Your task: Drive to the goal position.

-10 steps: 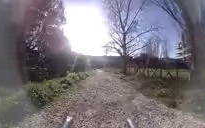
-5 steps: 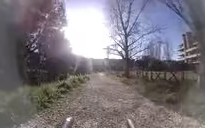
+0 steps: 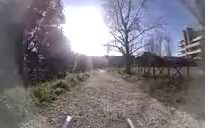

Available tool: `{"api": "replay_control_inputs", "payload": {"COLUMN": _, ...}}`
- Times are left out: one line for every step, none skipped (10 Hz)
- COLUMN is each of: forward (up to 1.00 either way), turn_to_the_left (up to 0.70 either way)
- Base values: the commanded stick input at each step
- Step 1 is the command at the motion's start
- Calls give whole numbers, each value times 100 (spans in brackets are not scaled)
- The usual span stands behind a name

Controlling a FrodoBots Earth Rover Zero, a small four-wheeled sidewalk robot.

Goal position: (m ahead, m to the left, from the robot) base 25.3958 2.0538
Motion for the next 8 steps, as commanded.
{"api": "replay_control_inputs", "payload": {"forward": 50, "turn_to_the_left": 0}}
{"api": "replay_control_inputs", "payload": {"forward": 50, "turn_to_the_left": 0}}
{"api": "replay_control_inputs", "payload": {"forward": 50, "turn_to_the_left": 0}}
{"api": "replay_control_inputs", "payload": {"forward": 50, "turn_to_the_left": 0}}
{"api": "replay_control_inputs", "payload": {"forward": 50, "turn_to_the_left": 0}}
{"api": "replay_control_inputs", "payload": {"forward": 50, "turn_to_the_left": 0}}
{"api": "replay_control_inputs", "payload": {"forward": 50, "turn_to_the_left": 0}}
{"api": "replay_control_inputs", "payload": {"forward": 50, "turn_to_the_left": 0}}
